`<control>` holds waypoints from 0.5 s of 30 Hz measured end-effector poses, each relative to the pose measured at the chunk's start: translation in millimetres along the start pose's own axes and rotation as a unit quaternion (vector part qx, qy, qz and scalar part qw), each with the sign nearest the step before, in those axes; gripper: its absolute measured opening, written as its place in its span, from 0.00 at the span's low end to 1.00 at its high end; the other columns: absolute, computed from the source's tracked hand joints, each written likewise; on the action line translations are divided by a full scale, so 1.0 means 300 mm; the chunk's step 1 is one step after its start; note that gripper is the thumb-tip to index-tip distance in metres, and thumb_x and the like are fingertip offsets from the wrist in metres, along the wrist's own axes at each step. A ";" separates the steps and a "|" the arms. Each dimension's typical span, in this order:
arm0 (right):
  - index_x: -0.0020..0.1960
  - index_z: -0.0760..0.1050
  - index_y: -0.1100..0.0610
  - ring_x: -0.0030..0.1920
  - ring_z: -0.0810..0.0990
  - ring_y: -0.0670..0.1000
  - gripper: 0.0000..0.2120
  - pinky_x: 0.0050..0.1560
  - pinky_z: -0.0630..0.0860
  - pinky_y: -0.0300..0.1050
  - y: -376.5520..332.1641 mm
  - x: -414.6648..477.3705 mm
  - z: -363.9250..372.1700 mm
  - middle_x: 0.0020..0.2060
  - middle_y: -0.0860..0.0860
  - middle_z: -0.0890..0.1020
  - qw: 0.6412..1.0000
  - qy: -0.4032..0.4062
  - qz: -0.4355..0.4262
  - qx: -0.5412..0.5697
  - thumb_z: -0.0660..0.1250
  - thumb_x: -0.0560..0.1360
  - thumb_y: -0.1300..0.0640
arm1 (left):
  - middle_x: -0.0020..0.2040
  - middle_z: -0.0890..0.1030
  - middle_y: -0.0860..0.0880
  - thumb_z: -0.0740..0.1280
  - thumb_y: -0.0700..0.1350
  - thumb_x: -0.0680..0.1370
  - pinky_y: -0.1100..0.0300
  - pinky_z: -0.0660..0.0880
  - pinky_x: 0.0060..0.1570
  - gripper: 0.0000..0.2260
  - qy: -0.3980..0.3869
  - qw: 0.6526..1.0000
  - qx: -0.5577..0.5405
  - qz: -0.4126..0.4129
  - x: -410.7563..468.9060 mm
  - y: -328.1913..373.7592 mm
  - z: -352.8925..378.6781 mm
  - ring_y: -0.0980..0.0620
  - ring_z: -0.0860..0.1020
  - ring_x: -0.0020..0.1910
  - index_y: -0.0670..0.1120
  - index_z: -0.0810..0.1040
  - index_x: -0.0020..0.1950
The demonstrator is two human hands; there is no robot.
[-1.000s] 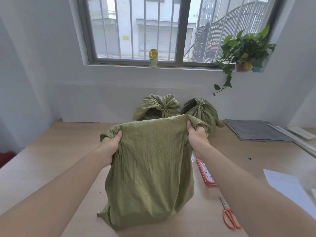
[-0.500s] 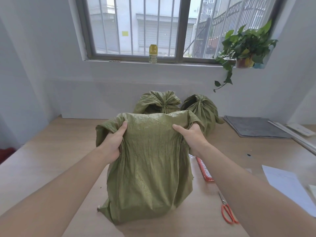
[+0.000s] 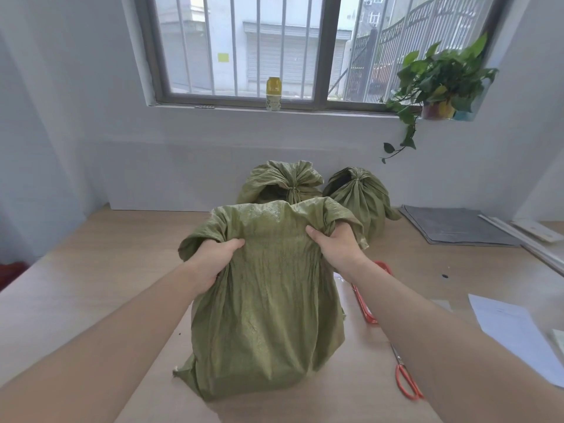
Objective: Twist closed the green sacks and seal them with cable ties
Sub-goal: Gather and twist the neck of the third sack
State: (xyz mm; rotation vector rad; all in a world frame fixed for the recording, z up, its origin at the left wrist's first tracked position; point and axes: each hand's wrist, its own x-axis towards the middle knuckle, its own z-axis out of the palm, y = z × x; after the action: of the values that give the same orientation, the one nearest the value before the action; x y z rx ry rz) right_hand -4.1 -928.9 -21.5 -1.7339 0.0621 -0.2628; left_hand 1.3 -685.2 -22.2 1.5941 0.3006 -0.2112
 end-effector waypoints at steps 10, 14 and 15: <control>0.69 0.76 0.55 0.62 0.79 0.52 0.15 0.71 0.73 0.52 0.017 0.022 0.026 0.58 0.47 0.81 1.000 0.003 0.008 -0.026 0.66 0.83 0.54 | 0.61 0.77 0.48 0.65 0.50 0.83 0.54 0.69 0.55 0.18 0.031 0.994 0.085 0.068 -0.005 0.002 0.034 0.47 0.74 0.55 0.47 0.73 0.72; 0.69 0.75 0.54 0.63 0.78 0.52 0.15 0.71 0.72 0.52 0.022 0.031 0.032 0.57 0.46 0.81 1.000 0.013 0.012 -0.019 0.66 0.83 0.53 | 0.65 0.77 0.47 0.66 0.50 0.83 0.53 0.71 0.61 0.19 0.033 0.993 0.085 0.075 0.018 -0.007 0.033 0.47 0.75 0.60 0.47 0.73 0.73; 0.69 0.75 0.54 0.63 0.78 0.52 0.15 0.71 0.72 0.52 0.021 0.032 0.034 0.58 0.46 0.81 1.000 0.015 0.012 -0.018 0.66 0.83 0.53 | 0.66 0.77 0.47 0.66 0.51 0.82 0.51 0.72 0.65 0.20 0.037 0.992 0.091 0.077 0.027 -0.012 0.031 0.46 0.76 0.63 0.47 0.73 0.73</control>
State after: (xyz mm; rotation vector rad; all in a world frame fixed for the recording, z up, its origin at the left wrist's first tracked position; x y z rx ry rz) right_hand 7.9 -922.1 -28.0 -1.7630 0.1103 -0.2714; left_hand 8.2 -693.8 -28.5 1.8010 0.2179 -0.0620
